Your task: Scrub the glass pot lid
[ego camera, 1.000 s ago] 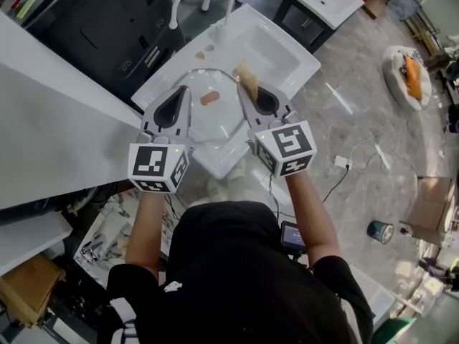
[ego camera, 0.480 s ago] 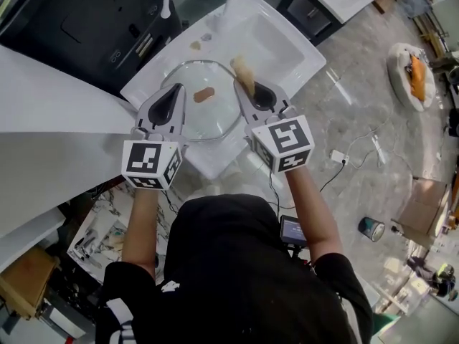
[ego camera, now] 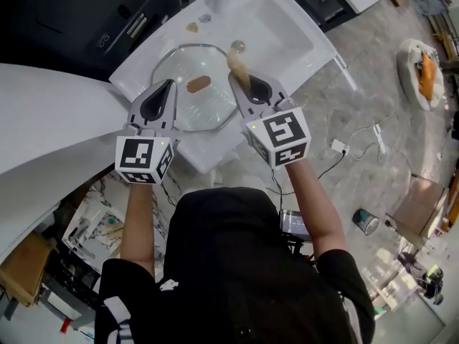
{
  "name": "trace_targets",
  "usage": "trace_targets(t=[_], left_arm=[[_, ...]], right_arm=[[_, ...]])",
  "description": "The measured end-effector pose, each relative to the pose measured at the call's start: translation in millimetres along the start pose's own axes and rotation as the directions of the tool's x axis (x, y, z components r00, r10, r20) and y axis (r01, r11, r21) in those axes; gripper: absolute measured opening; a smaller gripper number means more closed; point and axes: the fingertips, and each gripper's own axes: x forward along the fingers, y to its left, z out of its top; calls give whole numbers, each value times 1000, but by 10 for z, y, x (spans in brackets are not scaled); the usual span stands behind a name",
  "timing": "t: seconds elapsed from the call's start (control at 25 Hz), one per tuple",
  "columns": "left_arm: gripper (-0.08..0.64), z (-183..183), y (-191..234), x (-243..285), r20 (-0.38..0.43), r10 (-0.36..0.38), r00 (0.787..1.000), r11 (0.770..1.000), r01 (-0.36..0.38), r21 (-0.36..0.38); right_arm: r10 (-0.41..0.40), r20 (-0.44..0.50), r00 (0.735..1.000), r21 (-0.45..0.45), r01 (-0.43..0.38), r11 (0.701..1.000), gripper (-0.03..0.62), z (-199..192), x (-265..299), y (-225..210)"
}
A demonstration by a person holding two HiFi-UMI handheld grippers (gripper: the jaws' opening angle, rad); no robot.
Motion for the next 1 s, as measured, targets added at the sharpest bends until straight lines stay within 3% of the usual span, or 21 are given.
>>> trace_targets(t=[0.16,0.48,1.0], left_arm=[[5,-258,20,61,-67,13,998,1000,-12,15],[6,-799,-46,75,-214,-31,976,999,33,4],[8,-1624,-123,48,-435,-55,899,992,100,81]], right_arm=[[27,-55,998,-15,-28,999,12,-228,55,-32],[79,-138,987,-22,-82,996,12,-645,157,16],[133,-224,966,-10,-138,990,12,-1107,237,86]])
